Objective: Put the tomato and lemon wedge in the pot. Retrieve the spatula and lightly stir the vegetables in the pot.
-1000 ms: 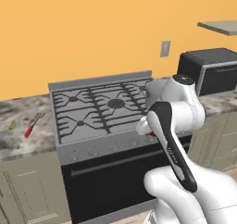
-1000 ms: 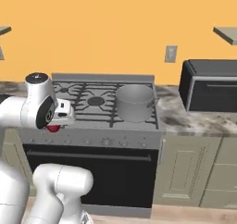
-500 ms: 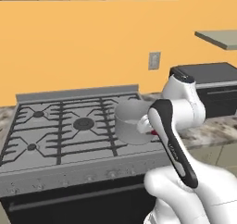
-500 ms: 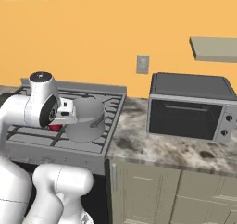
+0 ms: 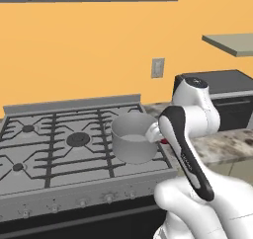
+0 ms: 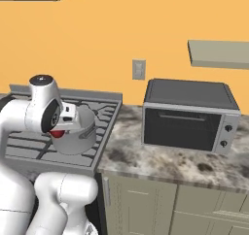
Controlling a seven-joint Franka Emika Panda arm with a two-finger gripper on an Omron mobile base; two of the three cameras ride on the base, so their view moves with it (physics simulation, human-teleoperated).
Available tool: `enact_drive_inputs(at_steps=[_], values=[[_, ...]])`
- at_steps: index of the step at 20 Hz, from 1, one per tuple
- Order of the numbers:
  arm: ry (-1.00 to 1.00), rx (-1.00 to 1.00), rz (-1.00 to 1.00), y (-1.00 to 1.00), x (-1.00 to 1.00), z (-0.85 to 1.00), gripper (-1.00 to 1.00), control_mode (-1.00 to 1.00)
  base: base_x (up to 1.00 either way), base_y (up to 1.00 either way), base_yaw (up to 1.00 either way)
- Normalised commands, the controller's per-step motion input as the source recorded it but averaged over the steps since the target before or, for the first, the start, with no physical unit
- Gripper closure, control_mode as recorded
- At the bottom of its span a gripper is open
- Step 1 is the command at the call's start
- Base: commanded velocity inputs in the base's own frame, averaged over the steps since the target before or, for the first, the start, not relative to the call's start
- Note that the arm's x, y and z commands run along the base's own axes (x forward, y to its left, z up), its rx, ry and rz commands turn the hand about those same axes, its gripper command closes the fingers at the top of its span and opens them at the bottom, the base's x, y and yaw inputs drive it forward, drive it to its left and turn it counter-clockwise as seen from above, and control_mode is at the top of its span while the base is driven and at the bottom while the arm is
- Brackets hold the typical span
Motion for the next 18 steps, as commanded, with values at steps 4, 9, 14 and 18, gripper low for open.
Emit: enact_drive_inputs(at_steps=[4,9,14,18], values=[[0.03,0.0,0.0,0.06,0.41,0.01,1.0,-1.0,0.02,0.0,0.0],[0.09,-0.04,0.03,0.17,1.0,0.19,1.0,-1.0,0.0,0.0,0.0],[0.25,-0.06,-0.01,0.34,1.0,-0.28,1.0,-1.0,0.0,0.0,0.0],[0.27,-0.05,0.0,0.31,0.86,-0.91,1.0,-1.0,0.0,0.0,0.0]])
